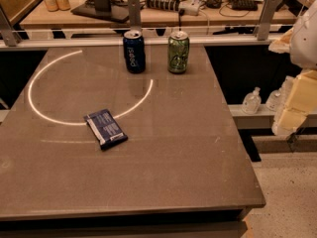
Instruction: Pick rxbar blueberry
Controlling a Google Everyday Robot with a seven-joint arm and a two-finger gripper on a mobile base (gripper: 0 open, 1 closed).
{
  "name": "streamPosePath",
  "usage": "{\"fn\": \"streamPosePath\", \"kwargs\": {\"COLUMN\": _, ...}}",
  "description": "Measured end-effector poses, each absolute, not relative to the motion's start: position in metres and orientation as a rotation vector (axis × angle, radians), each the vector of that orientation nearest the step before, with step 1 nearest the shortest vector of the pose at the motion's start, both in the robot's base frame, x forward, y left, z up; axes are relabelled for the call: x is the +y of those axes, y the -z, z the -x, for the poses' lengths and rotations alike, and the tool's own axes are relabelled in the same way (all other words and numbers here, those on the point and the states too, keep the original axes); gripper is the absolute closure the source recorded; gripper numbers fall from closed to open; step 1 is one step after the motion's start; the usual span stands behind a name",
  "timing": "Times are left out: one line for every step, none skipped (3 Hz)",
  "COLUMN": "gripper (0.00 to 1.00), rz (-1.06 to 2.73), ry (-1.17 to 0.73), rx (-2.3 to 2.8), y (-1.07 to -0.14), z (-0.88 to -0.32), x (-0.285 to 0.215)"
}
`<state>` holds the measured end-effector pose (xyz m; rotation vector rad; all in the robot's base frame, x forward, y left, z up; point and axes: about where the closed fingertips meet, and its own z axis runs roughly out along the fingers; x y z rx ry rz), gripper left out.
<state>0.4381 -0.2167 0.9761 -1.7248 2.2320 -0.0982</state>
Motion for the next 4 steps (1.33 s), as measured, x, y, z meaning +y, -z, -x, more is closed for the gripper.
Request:
{"fn": "streamPosePath", "kwargs": {"gripper": 0.00, "rz": 1.725, "ry": 0.098, "rx": 2.232, "y": -0.976, "z": -0.438, "x": -0.217}}
{"fn": "streamPosePath", "kwargs": {"gripper": 0.00, "rz": 1.657, "ry": 0.070, "rx": 2.239, "y": -0.980, "z": -0.426, "x": -0.205}}
{"fn": "streamPosePath", "kwargs": {"gripper": 0.00, "rz": 1.510, "ry": 0.066, "rx": 2.301, "y": -0.971, "z": -0.416, "x": -0.184}}
{"fn": "streamPosePath", "kwargs": {"gripper": 0.00, "rz": 1.361, "ry": 0.045, "rx": 2.385, "y": -0.959, "z": -0.411, "x": -0.155}}
